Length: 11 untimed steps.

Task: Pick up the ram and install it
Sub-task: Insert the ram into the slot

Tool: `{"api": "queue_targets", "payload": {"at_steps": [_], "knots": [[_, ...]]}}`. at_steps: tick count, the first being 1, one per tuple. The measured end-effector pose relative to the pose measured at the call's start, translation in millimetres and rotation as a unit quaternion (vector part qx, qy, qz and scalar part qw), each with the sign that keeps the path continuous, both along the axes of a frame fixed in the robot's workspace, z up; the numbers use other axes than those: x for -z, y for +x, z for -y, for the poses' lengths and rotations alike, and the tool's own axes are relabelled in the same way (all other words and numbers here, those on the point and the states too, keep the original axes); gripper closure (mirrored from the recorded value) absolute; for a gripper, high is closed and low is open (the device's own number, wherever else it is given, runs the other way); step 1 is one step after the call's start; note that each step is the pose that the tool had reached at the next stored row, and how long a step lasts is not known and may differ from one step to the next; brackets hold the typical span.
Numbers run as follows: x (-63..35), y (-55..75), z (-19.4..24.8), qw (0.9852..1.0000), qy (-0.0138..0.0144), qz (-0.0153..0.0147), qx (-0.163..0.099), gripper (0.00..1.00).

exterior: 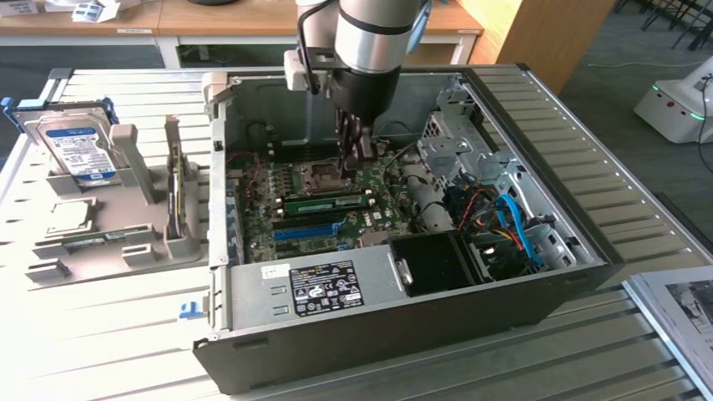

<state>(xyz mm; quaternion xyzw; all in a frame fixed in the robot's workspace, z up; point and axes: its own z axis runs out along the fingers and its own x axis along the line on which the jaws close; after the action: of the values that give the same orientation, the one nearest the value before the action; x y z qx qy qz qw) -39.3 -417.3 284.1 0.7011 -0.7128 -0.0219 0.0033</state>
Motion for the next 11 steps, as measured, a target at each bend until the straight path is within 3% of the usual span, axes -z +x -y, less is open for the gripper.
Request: {"api": "queue_targets", "payload": {"at_steps": [11], "knots": [[-7.3,0.0,0.0,1.0,0.0,0.0,0.0,0.75]]}}
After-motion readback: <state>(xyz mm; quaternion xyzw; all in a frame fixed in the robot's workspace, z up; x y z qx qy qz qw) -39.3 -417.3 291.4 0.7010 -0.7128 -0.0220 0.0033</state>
